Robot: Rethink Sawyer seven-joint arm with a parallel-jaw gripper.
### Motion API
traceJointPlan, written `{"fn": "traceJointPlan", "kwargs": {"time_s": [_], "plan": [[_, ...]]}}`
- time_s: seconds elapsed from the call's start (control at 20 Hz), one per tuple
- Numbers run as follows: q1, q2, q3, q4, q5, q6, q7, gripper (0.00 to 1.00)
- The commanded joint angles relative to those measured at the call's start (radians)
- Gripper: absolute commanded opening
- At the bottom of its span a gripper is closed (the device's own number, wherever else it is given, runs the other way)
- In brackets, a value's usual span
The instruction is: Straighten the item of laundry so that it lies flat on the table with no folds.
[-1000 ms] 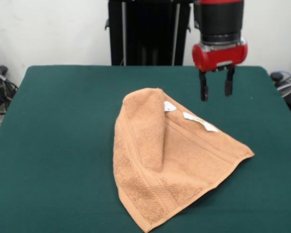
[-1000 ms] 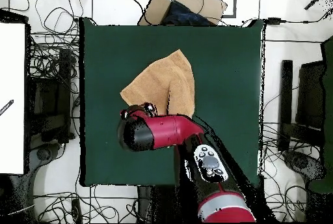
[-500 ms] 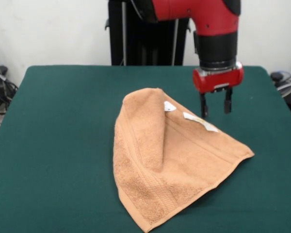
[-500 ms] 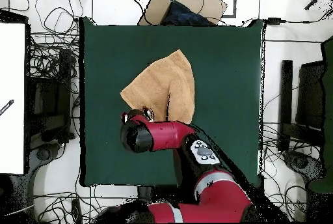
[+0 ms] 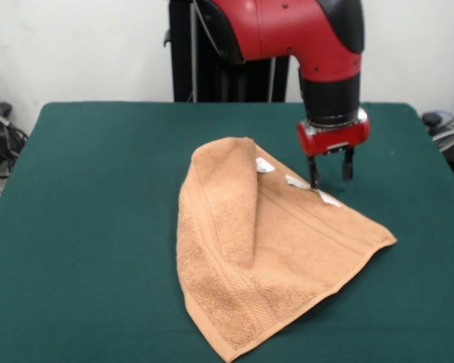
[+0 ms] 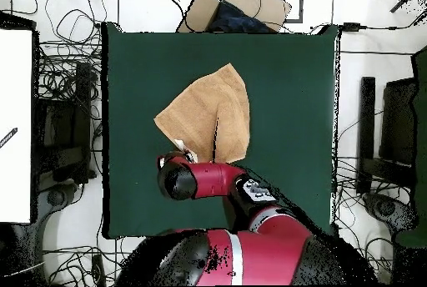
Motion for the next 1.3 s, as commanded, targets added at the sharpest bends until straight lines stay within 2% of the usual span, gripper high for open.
{"fn": "traceJointPlan", "kwargs": {"time_s": [0.05,0.45,0.65,1.05,1.3], "plan": [[-0.001,0.060,-0.002,0.030,0.039,-0.095,0.250,1.00],[-0.002,0.130,-0.004,0.009,0.038,-0.208,0.262,1.00],[0.003,0.115,-0.009,0.024,0.054,-0.231,0.267,1.00],[0.015,-0.178,-0.001,0.131,0.132,-0.006,0.239,1.00],[0.016,-0.267,0.008,0.162,0.174,0.116,0.218,1.00]]}}
